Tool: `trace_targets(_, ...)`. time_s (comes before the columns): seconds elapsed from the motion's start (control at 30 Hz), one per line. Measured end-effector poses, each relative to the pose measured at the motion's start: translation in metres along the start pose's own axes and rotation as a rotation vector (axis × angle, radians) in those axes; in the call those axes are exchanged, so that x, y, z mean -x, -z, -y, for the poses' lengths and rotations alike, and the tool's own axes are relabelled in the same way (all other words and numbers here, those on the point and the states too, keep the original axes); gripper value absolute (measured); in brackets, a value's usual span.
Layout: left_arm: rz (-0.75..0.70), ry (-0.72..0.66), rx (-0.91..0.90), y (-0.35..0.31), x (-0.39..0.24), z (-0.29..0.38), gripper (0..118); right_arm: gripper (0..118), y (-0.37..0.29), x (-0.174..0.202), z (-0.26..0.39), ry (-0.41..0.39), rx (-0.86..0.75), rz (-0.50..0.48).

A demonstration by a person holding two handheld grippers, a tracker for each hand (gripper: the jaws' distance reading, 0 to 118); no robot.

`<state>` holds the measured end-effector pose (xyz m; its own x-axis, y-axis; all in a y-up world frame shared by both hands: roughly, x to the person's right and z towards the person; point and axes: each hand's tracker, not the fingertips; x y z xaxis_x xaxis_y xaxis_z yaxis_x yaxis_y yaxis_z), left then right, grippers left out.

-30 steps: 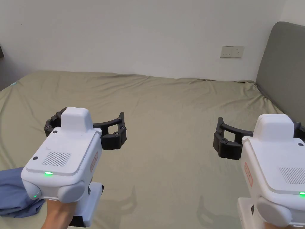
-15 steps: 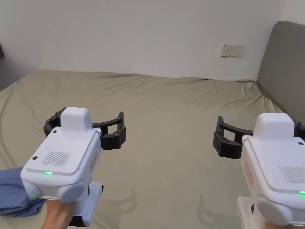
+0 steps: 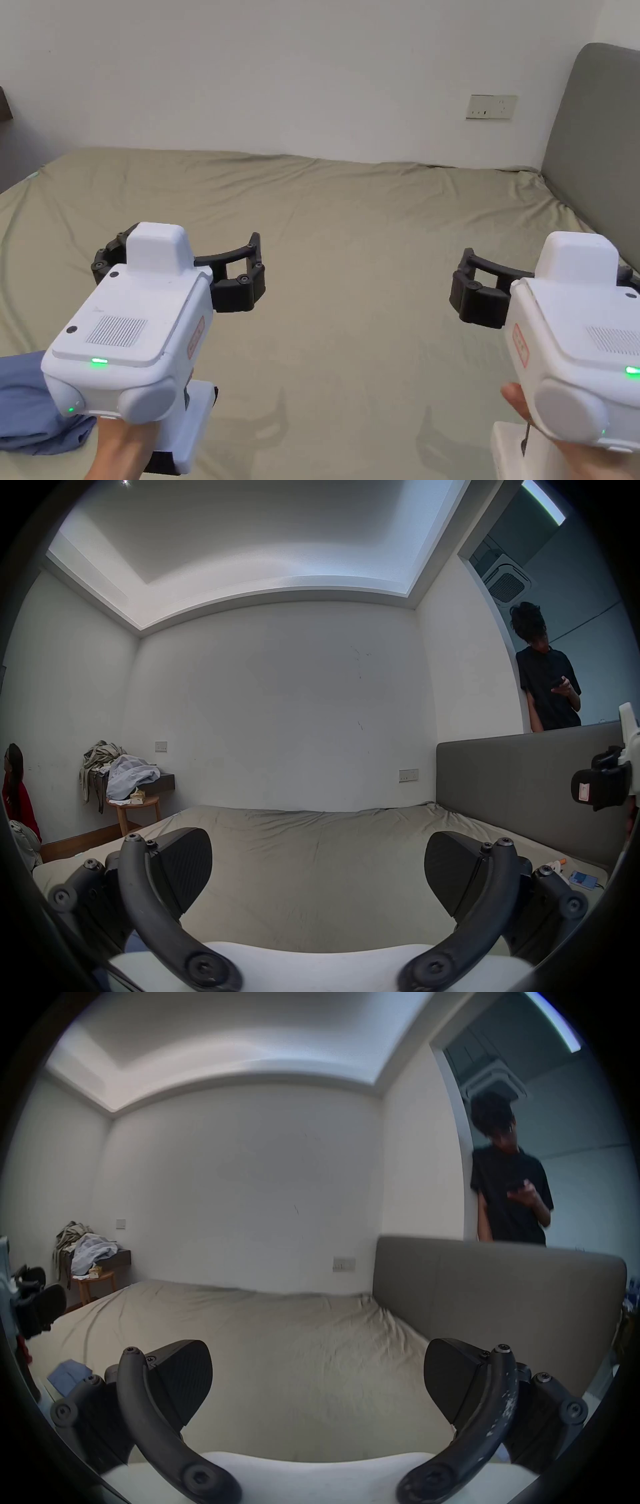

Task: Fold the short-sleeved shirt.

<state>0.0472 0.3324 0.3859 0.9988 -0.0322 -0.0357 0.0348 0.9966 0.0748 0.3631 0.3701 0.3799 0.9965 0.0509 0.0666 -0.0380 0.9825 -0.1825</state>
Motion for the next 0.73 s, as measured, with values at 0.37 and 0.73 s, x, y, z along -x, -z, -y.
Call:
trace_targets(0.37, 0.005, -0.009, -0.001, 0.001, -0.001, -0.001, 118, 118, 0.006, 0.002, -0.018, 0.132, 0.275, 0.117)
trace_targets(0.73, 0.005, -0.01, -0.001, 0.0, 0.0, -0.001, 118, 118, 0.009, 0.001, -0.018, 0.133, 0.254, 0.102)
